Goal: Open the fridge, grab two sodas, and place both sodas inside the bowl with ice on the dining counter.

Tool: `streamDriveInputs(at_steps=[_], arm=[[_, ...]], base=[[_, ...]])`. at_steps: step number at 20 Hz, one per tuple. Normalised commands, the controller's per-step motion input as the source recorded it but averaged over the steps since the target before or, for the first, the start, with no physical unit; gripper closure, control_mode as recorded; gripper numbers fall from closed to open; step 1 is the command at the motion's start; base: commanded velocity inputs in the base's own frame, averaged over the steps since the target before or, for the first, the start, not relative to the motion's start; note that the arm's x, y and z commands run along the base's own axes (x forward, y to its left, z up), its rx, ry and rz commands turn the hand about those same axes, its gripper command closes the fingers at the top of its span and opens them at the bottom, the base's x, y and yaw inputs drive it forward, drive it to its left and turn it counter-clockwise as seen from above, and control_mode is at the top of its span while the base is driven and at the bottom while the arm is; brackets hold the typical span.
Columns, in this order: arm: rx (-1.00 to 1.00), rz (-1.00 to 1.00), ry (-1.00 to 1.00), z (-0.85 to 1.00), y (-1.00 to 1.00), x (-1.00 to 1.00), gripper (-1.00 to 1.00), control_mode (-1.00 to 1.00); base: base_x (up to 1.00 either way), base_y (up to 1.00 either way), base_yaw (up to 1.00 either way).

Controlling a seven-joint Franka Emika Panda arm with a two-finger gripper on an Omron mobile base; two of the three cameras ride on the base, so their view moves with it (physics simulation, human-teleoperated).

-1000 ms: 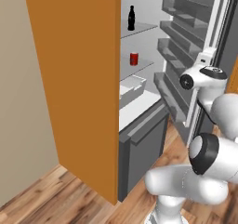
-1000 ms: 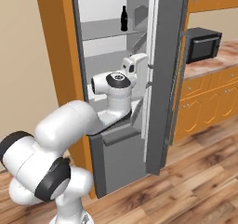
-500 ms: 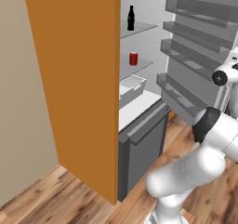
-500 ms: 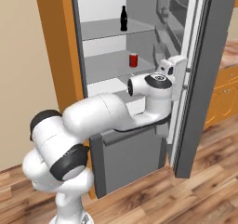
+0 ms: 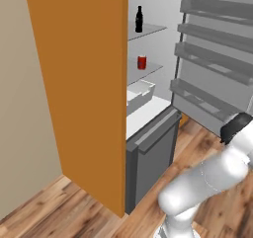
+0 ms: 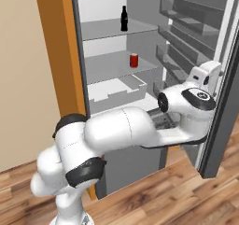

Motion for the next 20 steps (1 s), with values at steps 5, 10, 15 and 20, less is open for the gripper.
streamDriveInputs(at_steps=[5, 10, 15, 20], arm=[[0.01, 0.02, -0.03, 0.03, 0.66, -0.96, -1.00, -1.00], [0.02, 0.13, 0.05, 0.00, 1.00, -0.32, -1.00, -1.00], [0.09, 0.10, 0.07, 0.03, 1.00, -0.01, -1.00, -1.00], [0.14, 0.07, 0.06, 0.18, 1.00, 0.00, -1.00, -1.00]], base=[[0.00, 0.00, 0.00], [0.00, 0.00, 0.00], [0.00, 0.00, 0.00], [0.00, 0.00, 0.00]])
